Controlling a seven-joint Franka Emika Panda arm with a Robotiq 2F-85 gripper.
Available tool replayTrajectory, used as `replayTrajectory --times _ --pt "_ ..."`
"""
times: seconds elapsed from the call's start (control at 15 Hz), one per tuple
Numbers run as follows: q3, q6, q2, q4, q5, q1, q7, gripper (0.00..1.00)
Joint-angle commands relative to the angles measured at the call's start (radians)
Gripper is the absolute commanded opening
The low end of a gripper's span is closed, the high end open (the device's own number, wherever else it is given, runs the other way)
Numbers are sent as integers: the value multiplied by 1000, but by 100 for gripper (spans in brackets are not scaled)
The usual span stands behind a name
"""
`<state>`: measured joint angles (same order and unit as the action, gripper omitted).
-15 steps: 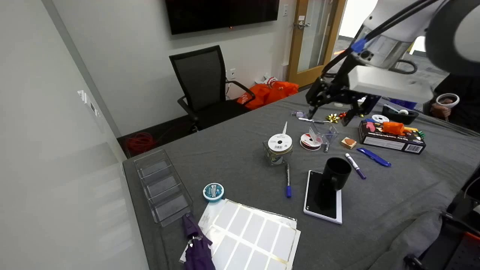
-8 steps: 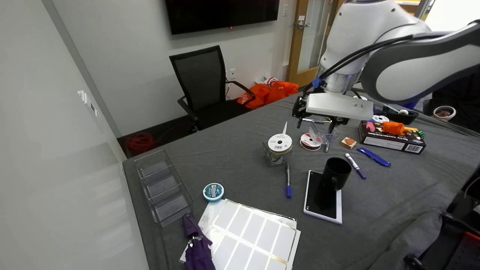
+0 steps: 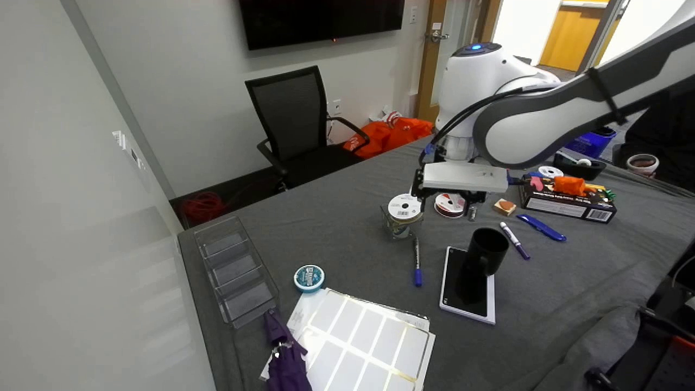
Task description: Put the left marker in the black cup
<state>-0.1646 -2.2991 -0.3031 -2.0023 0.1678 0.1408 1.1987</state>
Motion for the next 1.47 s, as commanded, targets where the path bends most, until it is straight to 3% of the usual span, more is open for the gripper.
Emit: replayTrajectory --times 0.0,0.4,0.53,1.2,1.4 --pt "42 32 -12 20 -31 40 -43 100" --pt "46 79 -33 59 -42 45 -82 100" --pt "28 48 -52 64 -90 14 -201 100" --pt "78 -36 -193 101 -211 -19 -644 100" --pt "81 -100 -224 93 -301 -26 -706 100"
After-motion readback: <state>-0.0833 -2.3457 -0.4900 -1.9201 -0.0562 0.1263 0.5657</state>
